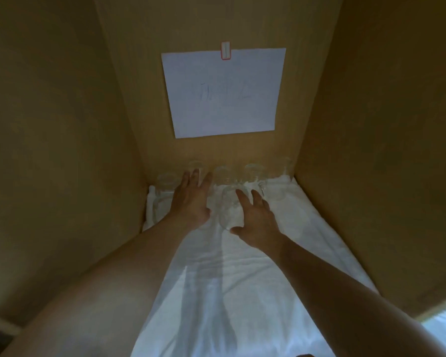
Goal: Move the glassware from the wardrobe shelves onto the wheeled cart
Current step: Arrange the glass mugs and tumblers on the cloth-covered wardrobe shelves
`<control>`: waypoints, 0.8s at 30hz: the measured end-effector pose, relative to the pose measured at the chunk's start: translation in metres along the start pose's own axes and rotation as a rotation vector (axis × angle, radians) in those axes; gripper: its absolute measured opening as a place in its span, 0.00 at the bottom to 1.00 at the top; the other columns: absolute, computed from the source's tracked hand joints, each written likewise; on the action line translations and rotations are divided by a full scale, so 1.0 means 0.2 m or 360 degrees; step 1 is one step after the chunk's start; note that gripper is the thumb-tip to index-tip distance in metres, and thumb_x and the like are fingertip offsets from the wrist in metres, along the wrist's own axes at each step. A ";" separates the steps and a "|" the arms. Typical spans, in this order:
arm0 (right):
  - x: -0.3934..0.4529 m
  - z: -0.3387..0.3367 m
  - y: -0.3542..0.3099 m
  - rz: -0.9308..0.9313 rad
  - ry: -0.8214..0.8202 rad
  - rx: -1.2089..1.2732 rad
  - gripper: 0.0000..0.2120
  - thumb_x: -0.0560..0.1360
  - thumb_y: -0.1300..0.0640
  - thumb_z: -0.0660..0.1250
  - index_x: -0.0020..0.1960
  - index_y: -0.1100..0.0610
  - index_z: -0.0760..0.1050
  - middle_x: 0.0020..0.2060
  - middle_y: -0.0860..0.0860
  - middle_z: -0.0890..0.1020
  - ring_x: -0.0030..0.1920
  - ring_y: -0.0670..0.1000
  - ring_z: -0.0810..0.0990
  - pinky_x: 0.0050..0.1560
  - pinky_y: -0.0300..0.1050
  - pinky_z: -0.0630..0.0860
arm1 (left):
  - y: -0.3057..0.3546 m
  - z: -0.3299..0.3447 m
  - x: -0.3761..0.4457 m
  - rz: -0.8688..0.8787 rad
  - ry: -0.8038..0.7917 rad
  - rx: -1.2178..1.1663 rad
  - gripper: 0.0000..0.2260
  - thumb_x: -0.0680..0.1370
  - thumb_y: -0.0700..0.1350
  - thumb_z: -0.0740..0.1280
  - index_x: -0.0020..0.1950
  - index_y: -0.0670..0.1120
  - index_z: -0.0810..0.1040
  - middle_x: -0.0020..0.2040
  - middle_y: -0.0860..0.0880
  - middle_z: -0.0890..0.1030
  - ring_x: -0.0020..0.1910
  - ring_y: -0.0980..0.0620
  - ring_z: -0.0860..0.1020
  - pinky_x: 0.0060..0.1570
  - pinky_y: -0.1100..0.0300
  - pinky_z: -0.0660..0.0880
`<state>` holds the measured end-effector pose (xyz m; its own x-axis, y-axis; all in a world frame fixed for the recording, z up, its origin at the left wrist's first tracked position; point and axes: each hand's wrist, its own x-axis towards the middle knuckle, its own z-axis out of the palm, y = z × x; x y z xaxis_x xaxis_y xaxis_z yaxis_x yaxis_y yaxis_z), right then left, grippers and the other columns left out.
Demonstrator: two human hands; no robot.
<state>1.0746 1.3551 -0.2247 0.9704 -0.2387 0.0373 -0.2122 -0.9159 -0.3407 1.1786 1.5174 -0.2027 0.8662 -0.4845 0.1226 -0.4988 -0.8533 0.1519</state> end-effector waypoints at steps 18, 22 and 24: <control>-0.66 -0.56 0.06 -0.0261 0.0024 -0.0035 0.48 0.70 0.33 0.72 0.81 0.46 0.52 0.78 0.54 0.61 0.76 0.60 0.60 0.72 0.59 0.65 | 0.51 -0.57 -0.82 -0.0282 0.0258 -0.0230 0.38 0.73 0.56 0.74 0.80 0.57 0.61 0.81 0.46 0.57 0.79 0.42 0.54 0.74 0.49 0.59; -0.84 -0.65 0.09 -0.0369 0.0060 -0.0057 0.48 0.69 0.33 0.73 0.80 0.46 0.53 0.76 0.54 0.64 0.75 0.60 0.62 0.72 0.60 0.66 | 0.63 -0.64 -1.04 -0.0376 0.0326 -0.0172 0.38 0.71 0.58 0.73 0.79 0.56 0.62 0.80 0.46 0.59 0.79 0.42 0.55 0.75 0.44 0.61; -0.92 -0.68 0.07 -0.0430 0.0073 -0.0060 0.48 0.69 0.33 0.73 0.80 0.46 0.54 0.76 0.54 0.64 0.75 0.60 0.63 0.73 0.59 0.65 | 0.67 -0.67 -1.15 -0.0379 0.0360 -0.0175 0.39 0.71 0.59 0.73 0.79 0.56 0.61 0.79 0.45 0.61 0.78 0.41 0.56 0.74 0.45 0.63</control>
<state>0.8768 1.3417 -0.1087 0.9863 0.0027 0.1649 0.0490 -0.9595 -0.2775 0.9080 1.5399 -0.0791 0.9359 -0.2087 0.2837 -0.2946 -0.9053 0.3059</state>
